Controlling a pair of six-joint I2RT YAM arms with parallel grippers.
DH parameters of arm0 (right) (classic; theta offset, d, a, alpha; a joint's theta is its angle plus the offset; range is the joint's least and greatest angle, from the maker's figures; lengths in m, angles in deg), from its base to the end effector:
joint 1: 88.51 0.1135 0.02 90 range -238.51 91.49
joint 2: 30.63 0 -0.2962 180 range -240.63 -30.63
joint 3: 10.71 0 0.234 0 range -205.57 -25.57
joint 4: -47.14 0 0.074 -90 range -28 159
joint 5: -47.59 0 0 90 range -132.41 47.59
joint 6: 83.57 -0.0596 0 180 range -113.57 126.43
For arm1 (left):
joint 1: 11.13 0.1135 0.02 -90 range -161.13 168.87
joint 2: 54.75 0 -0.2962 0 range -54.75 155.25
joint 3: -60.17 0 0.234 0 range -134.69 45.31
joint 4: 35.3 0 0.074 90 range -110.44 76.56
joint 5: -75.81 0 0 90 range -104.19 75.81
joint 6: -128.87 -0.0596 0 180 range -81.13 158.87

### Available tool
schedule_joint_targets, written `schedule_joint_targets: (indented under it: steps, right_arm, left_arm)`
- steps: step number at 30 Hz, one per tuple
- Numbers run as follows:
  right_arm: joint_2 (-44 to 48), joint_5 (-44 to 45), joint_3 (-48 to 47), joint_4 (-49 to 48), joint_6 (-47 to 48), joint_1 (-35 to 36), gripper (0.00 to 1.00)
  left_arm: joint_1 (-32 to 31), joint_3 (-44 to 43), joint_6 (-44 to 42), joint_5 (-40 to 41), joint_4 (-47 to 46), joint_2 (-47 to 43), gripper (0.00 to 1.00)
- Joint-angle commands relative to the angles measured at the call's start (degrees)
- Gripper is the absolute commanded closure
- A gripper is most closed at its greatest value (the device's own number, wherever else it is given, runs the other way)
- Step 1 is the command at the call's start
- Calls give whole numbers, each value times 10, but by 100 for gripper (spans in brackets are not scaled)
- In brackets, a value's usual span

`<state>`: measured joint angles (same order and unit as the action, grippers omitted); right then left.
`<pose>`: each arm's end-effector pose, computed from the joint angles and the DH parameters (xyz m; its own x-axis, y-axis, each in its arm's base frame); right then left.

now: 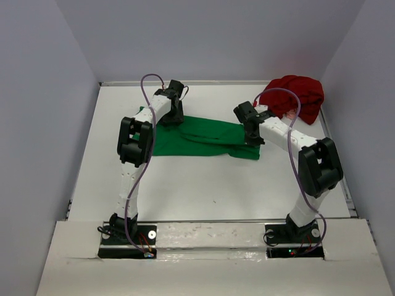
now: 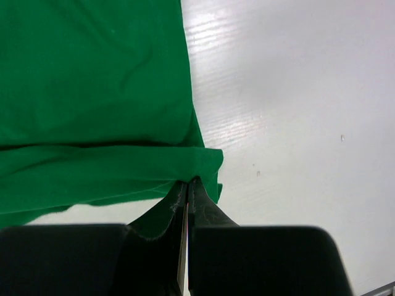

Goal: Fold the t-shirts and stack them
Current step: Fold the tshirt

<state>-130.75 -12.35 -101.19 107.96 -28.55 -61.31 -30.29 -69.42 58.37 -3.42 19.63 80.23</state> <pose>0.3203 0.1310 0.2476 -0.8282 0.1323 -0.5447 0.2785 0.9404 -0.1950 0.5024 -0.1628 0.1859 -0.8521 -0.0511 -0.5209 -0.0524 0.9986 -0.0122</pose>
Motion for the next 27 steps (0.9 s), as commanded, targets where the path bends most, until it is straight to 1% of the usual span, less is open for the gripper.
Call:
schedule_joint_targets:
  steps: [1,11,27]
  right_arm:
    - [-44,6,-47,-10,42,-16,100]
    - [-127,-14,-114,-19,79,-55,100]
    - [-202,-22,-187,-20,115,-103,99]
  left_arm:
    - [-2,14,-12,0,12,-16,32]
    - [-2,12,-16,0,13,-14,32]
    - [-3,13,-17,1,11,-9,32]
